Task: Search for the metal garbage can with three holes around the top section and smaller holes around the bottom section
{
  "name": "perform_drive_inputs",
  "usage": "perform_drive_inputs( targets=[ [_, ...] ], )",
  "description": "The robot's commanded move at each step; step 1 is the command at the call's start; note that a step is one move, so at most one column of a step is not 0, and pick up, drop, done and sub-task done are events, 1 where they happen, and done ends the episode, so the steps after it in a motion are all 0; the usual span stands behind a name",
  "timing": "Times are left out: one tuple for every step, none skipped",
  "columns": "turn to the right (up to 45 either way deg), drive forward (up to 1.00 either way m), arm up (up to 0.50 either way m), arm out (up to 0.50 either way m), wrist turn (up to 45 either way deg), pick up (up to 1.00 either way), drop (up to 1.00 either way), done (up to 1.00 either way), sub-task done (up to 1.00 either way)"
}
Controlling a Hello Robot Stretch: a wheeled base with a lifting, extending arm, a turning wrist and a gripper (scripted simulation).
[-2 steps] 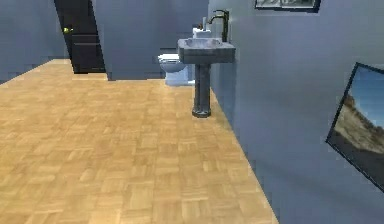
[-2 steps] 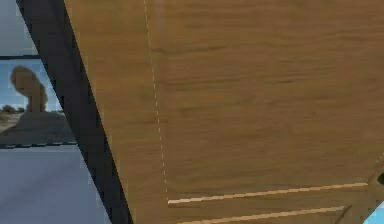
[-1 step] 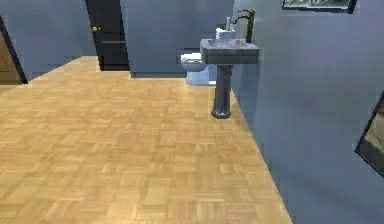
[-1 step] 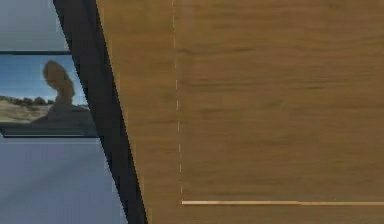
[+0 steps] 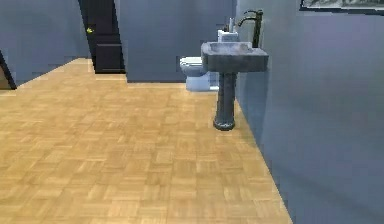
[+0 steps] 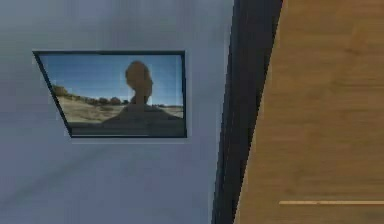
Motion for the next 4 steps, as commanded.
perform_drive_inputs(
  targets=[
    [-45.0,0.00,0.00,0.00,0.0,0.00,0.00,0.00,0.00],
    [0.0,0.75,0.00,0.00,0.0,0.00,0.00,0.00,0.00],
    [-12.0,0.00,0.00,0.00,0.0,0.00,0.00,0.00,0.00],
    [0.0,1.00,0.00,0.00,0.0,0.00,0.00,0.00,0.00]
  ],
)
